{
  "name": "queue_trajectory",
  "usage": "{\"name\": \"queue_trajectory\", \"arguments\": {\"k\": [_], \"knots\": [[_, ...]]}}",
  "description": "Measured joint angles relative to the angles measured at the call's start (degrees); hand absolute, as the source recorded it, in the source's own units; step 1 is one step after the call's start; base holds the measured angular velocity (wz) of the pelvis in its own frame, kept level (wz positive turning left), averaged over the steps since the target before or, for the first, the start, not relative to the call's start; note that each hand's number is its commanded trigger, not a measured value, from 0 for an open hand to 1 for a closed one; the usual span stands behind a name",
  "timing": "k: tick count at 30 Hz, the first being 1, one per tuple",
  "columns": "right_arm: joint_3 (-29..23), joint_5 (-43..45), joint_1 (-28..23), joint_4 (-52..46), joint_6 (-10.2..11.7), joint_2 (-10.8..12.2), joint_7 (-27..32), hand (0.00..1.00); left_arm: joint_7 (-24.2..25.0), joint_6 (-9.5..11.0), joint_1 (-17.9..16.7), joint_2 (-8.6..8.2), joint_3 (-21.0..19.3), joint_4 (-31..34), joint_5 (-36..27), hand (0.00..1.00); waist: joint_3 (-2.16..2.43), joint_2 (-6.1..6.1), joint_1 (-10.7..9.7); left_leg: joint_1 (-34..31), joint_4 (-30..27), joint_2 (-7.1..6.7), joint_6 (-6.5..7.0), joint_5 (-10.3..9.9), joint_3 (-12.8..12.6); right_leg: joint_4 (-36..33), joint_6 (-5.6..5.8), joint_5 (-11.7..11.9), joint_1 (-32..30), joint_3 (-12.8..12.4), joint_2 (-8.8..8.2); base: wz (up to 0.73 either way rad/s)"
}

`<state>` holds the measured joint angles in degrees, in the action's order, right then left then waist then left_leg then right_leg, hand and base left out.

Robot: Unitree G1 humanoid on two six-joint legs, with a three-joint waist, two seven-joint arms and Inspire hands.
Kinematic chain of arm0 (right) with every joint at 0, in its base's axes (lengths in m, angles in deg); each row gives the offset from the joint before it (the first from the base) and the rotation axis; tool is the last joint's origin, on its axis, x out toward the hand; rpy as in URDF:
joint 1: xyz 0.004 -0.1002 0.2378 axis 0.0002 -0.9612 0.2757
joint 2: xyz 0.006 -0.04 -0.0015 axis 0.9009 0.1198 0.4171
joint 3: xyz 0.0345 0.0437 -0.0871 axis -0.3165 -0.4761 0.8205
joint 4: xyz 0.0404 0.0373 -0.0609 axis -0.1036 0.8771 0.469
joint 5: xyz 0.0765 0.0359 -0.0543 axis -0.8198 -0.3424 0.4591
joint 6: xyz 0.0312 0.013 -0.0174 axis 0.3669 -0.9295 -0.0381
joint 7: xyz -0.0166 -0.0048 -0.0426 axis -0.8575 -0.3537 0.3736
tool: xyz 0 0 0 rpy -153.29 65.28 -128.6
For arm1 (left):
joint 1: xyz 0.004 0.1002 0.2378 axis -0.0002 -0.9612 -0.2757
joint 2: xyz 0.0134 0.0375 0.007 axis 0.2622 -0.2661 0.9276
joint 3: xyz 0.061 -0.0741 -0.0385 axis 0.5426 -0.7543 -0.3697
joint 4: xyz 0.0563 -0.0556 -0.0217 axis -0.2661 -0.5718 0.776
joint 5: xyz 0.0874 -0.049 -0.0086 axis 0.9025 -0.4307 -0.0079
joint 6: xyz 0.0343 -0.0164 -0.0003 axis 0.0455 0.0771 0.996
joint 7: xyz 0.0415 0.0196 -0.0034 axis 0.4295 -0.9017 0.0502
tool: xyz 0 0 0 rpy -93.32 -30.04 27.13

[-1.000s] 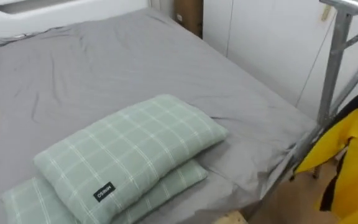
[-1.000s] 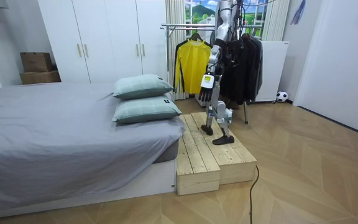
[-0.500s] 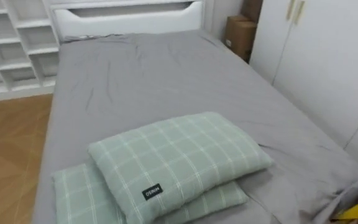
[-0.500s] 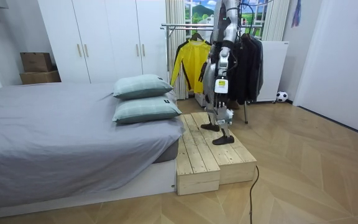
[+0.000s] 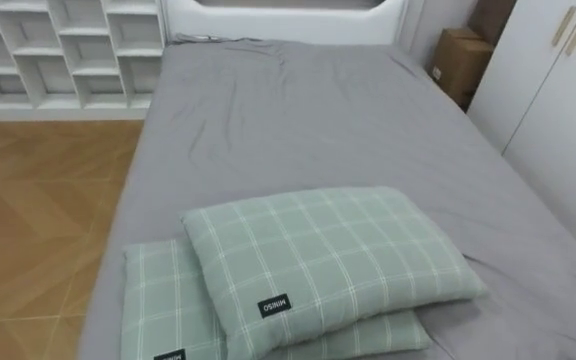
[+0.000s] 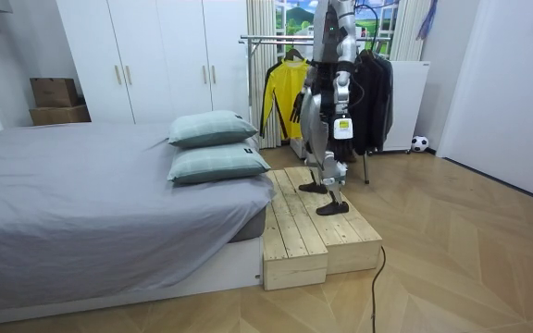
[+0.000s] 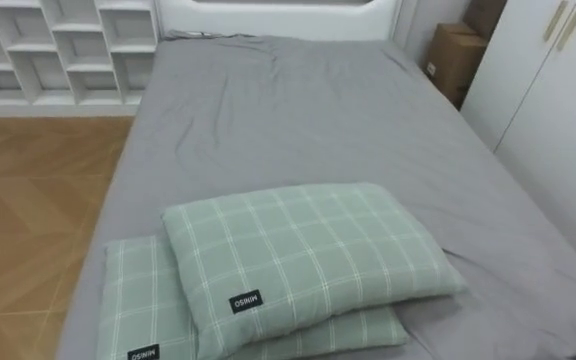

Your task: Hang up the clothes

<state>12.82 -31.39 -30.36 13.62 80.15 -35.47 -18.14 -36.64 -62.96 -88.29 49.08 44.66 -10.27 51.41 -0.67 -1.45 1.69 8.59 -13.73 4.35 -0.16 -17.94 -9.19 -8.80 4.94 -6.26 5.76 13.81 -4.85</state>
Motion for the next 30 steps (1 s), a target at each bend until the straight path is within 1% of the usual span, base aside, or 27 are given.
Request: {"name": "queue_trajectory", "arguments": {"k": [1,3,5,8,11,14,16,19,24,27,30], "knots": [[0.18,-0.07,0.03,0.14,0.0,0.0,-0.36,0.0,-0.04,-0.02,0.2,-0.03,0.14,0.39,0.05,0.0,-0.06,-0.11,0.05,0.0,-0.04,0.0,-0.08,0.04,0.01,0.24,0.2,-0.18,0.12,-0.3,0.07,0.09],[0.24,-0.17,-0.03,0.15,0.03,-0.01,-0.45,0.0,-0.04,-0.07,0.36,-0.07,1.02,0.84,0.74,0.0,-0.07,-0.1,-0.08,0.0,0.0,0.08,-0.35,0.2,0.3,0.25,0.18,-0.22,0.28,-0.33,0.22,0.04],[0.2,-0.21,-0.11,0.23,0.06,-0.01,-0.6,0.0,-0.1,-0.04,0.59,-0.17,1.74,0.94,2.59,0.0,-0.07,-0.09,-0.13,0.0,0.01,0.14,-0.44,0.25,0.5,0.24,0.06,-0.33,0.39,-0.19,0.28,0.06],[0.08,-0.06,-0.51,0.26,0.04,-0.04,-0.79,0.0,-0.56,-0.18,0.67,-0.75,1.91,0.85,5.99,0.0,-0.07,-0.07,-0.14,-0.06,0.25,0.15,-0.47,0.27,0.51,0.2,0.01,-0.36,0.39,-0.1,0.32,0.0],[-0.11,-0.19,-1.16,0.19,-0.1,-0.04,-0.85,0.0,-0.53,-1.09,0.63,-0.99,1.92,0.75,7.39,0.0,-0.07,-0.09,-0.2,-0.16,0.28,0.08,-0.47,0.26,1.12,0.18,-0.01,-0.35,0.57,0.07,0.32,0.1],[-0.74,-0.19,-1.5,0.2,-0.38,-0.14,-0.77,0.0,-0.36,-2.32,0.42,-1.01,2.09,0.75,7.54,0.0,0.12,0.22,-0.36,-0.17,0.23,0.08,-0.5,0.28,1.79,0.19,-0.01,-0.36,0.87,0.44,0.32,0.11],[-1.01,-0.6,-1.8,0.25,-0.49,-0.39,-0.71,0.0,-0.26,-3.08,0.33,-1.22,2.11,0.6,7.58,0.0,0.43,0.7,-0.47,-0.19,0.22,0.09,-0.56,0.32,2.22,0.19,-0.02,-0.36,1.04,0.77,0.34,0.08],[-1.01,-1.22,-2.07,0.27,-0.6,-0.54,-0.56,0.0,0.08,-3.64,0.17,-1.58,2.07,0.36,8.2,0.0,0.7,1.13,-0.55,-0.19,0.15,0.08,-0.57,0.33,2.74,0.19,-0.02,-0.37,1.34,1.3,0.34,0.09],[-0.99,-2.75,-2.1,0.73,-0.65,-0.53,-0.57,0.0,0.59,-3.82,0.04,-1.79,2.07,0.37,9.49,0.0,0.73,1.21,-0.36,-0.08,0.11,0.1,-0.61,0.36,3.22,0.25,-0.02,-0.44,1.75,0.98,0.35,0.05],[-0.83,-2.77,-2.03,0.84,-0.69,-0.53,-1.15,0.0,0.74,-3.76,0.18,-1.81,2.1,0.42,11.03,0.0,0.73,1.21,-0.04,0.09,0.12,0.1,-0.66,0.39,3.23,0.25,0.02,-0.57,1.9,0.61,0.35,0.0],[-0.68,-2.77,-1.65,0.82,-0.72,-0.53,-2.21,0.0,0.85,-3.73,0.18,-1.81,2.12,0.76,11.04,0.0,0.7,1.2,0.08,0.08,0.14,0.12,-0.69,0.41,3.27,0.25,0.01,-0.6,1.93,0.6,0.36,0.0]]}}
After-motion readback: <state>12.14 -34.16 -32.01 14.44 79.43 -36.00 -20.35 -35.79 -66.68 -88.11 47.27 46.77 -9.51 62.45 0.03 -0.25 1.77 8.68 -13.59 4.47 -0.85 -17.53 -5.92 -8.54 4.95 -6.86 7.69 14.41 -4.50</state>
